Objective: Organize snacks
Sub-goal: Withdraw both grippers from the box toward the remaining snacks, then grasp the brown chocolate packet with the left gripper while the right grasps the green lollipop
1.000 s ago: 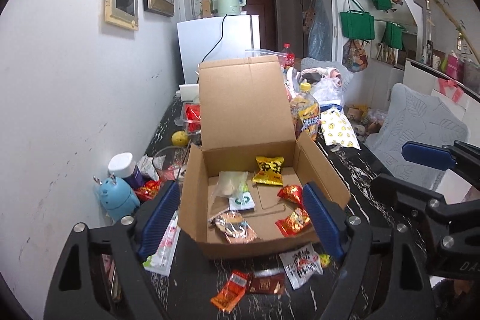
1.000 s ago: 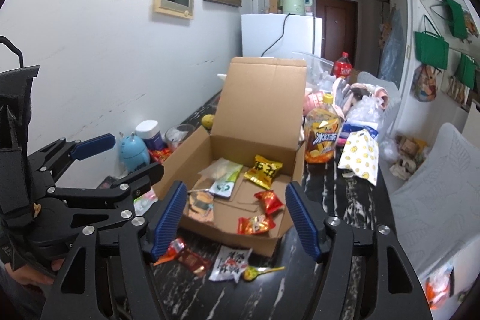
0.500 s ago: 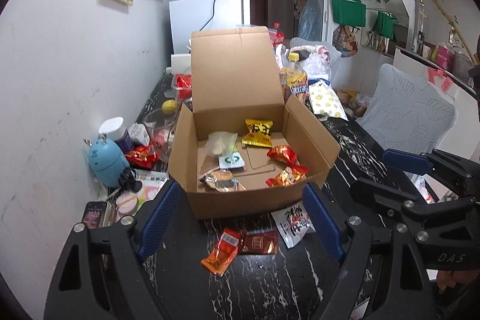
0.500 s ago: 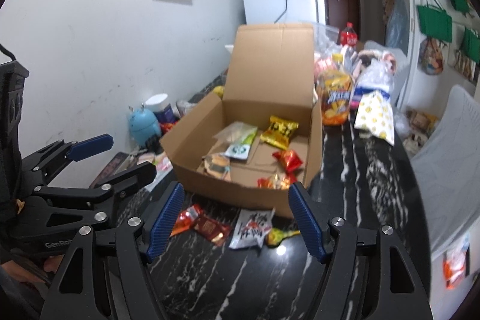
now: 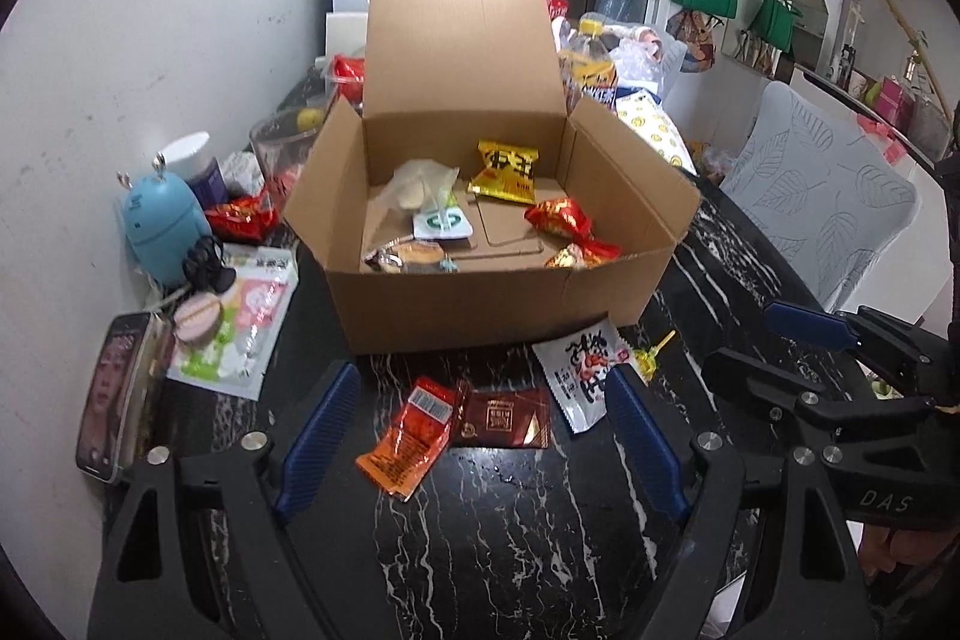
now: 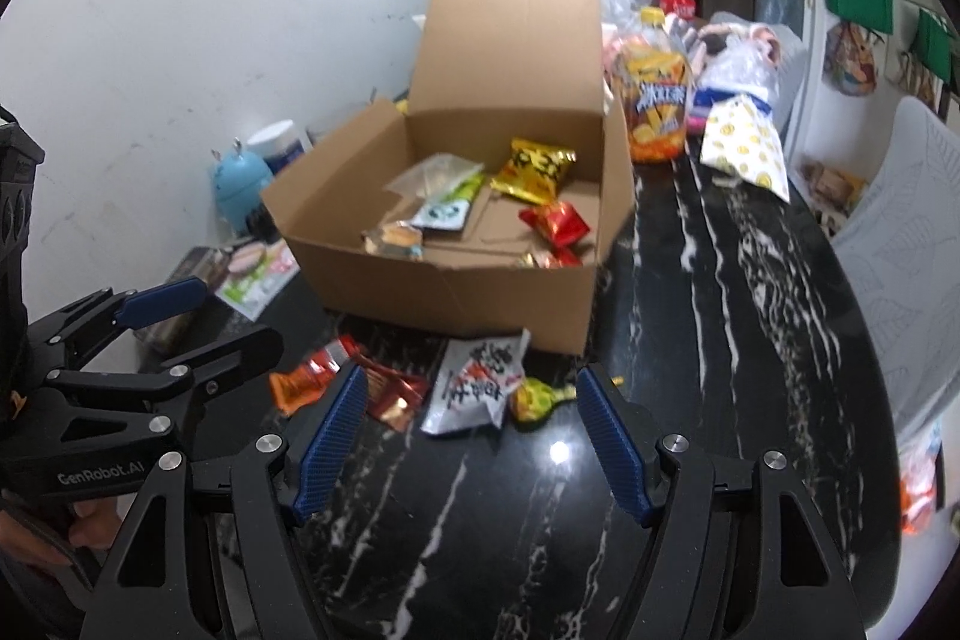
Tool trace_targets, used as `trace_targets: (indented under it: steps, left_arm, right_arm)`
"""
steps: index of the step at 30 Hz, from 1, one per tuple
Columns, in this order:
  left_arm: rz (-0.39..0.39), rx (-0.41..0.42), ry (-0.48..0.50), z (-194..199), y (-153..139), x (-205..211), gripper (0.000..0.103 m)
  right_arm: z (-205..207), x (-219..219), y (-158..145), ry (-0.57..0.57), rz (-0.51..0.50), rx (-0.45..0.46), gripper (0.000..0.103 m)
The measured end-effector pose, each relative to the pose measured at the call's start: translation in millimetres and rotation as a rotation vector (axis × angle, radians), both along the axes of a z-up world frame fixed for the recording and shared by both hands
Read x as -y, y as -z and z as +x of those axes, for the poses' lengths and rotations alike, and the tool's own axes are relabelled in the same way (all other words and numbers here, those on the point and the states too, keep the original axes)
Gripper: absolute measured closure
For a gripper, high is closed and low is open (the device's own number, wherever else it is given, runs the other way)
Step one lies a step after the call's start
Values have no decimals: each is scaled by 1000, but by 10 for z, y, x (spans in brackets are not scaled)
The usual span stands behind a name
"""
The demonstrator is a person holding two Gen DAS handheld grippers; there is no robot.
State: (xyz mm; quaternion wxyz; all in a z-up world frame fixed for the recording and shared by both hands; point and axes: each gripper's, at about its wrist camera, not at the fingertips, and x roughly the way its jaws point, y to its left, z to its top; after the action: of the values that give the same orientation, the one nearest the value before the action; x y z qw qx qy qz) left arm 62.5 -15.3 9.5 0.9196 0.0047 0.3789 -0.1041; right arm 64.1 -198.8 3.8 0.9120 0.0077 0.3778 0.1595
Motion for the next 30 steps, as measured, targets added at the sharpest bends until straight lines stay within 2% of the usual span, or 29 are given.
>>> trace_targets:
  steps: [10,16,20,26,30]
  left_arm:
    - [-13,-104,-23,199,449,8,19]
    - [-17,-159,-43,324,662,29,19]
    - [-7,-179,-49,392,751,54,19]
    - [-5,-196,-50,480,810,82,19]
    - [-12,-206,-50,512,826,66,19]
  right_arm:
    - [214,100,497,27,-30,-90,30]
    - [373,212,705,45,-1,-138,31]
    - [466,259,803,47,10,-158,35]
    - [549,194,837,-22,48,-154,36]
    - [560,159,820,-48,56,-150,41]
